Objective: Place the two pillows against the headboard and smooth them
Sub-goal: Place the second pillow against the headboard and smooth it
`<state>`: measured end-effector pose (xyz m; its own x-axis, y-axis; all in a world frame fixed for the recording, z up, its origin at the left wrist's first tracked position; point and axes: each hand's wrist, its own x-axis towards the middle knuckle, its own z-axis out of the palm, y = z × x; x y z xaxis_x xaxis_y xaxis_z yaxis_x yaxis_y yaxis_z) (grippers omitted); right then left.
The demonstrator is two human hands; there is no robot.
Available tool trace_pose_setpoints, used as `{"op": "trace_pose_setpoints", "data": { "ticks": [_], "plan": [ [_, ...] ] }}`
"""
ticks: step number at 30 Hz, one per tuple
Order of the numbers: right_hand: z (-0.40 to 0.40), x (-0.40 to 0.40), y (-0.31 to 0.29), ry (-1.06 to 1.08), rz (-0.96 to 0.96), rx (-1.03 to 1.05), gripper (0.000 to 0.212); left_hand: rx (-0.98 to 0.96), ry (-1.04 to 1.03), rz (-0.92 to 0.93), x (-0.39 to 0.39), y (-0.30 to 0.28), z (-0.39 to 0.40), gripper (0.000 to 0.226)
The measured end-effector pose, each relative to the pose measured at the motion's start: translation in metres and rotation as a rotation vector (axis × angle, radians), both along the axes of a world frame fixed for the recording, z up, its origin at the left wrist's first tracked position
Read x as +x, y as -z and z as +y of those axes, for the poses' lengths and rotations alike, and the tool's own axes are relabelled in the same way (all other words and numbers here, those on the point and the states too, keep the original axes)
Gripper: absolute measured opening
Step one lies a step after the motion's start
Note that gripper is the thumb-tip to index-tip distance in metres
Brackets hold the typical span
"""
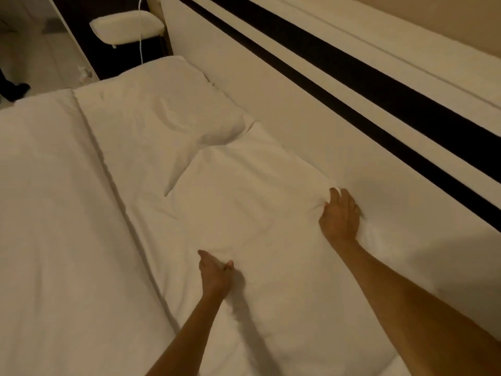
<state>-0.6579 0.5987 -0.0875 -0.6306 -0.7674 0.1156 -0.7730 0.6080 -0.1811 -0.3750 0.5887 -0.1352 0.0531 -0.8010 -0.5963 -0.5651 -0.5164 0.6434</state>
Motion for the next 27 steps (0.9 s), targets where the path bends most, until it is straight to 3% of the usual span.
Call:
{"op": "trace_pose_setpoints", "data": {
  "ticks": [4,11,20,27],
  "plan": [
    [0.001,0.026,0.000,0.134,-0.179,-0.126,0.048,-0.391,0.326,-0.233,-0.004,-0.018,-0.047,0.065],
    [0.009,0.041,0.039,0.131,-0.157,-0.048,0.059,-0.580,0.843,-0.296,-0.086,-0.011,-0.125,0.064],
    [0.000,0.031,0.090,0.178,-0.165,-0.014,0.060,-0.831,1.167,-0.354,-0.195,0.015,-0.139,0.058],
    [-0.007,0.035,0.100,0.173,-0.171,-0.008,0.065,-0.859,1.216,-0.402,-0.197,0.040,-0.160,0.057]
  ]
}}
